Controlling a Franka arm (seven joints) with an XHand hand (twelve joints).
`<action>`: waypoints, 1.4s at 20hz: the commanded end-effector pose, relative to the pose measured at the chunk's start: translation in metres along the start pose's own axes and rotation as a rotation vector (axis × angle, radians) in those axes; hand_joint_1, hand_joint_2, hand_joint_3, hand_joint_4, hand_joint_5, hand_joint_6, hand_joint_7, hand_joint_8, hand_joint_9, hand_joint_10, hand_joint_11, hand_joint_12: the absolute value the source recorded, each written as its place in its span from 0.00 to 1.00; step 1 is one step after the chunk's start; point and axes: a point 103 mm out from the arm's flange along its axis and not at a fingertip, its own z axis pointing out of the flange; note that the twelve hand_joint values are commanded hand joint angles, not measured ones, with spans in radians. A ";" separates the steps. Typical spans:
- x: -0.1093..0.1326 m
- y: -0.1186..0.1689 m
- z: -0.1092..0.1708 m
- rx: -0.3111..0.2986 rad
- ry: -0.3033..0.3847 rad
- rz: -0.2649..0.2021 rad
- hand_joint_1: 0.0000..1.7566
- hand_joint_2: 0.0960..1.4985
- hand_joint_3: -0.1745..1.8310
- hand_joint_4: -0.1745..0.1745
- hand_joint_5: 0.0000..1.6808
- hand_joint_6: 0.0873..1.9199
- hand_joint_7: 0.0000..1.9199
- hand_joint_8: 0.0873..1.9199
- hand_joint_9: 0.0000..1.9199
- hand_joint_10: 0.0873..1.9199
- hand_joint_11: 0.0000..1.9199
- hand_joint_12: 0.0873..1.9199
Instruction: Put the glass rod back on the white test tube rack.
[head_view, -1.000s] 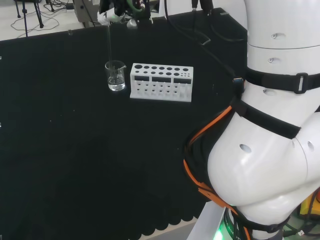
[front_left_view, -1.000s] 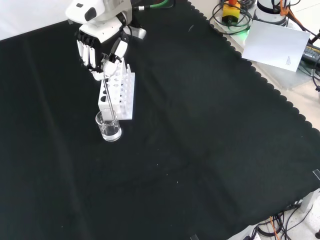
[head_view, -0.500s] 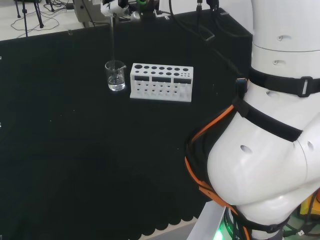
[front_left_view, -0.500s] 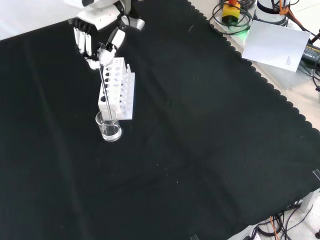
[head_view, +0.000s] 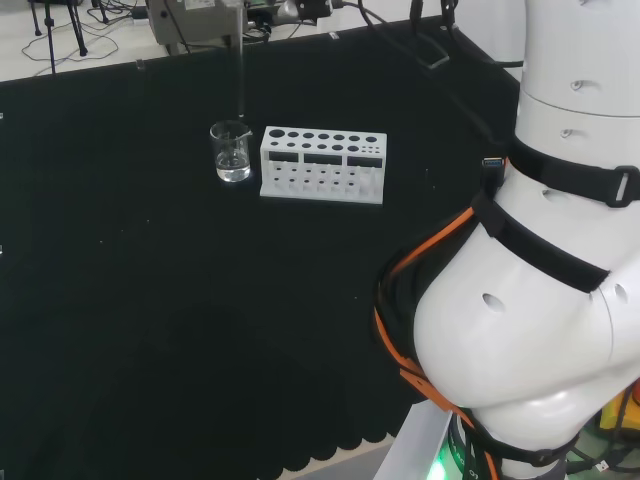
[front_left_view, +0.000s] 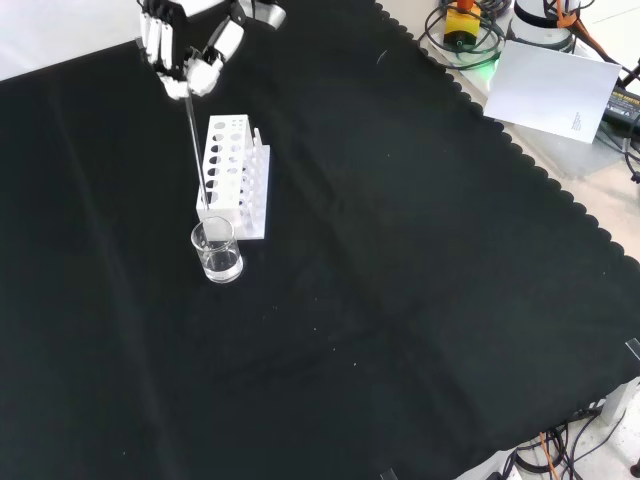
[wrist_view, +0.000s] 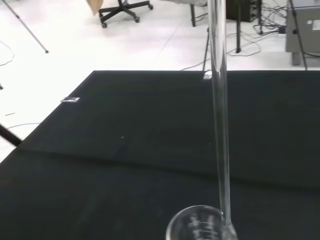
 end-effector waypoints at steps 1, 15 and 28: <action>-0.023 -0.006 -0.005 -0.005 -0.009 0.045 0.75 0.72 0.00 0.00 0.80 0.00 0.63 0.47 0.89 0.33 0.68 0.40; -0.100 -0.041 -0.018 -0.015 -0.029 0.183 0.75 0.72 0.00 0.00 0.80 0.00 0.63 0.47 0.90 0.33 0.68 0.40; -0.114 -0.060 -0.025 -0.027 -0.036 0.209 0.75 0.72 0.00 0.00 0.80 0.00 0.63 0.47 0.89 0.33 0.68 0.40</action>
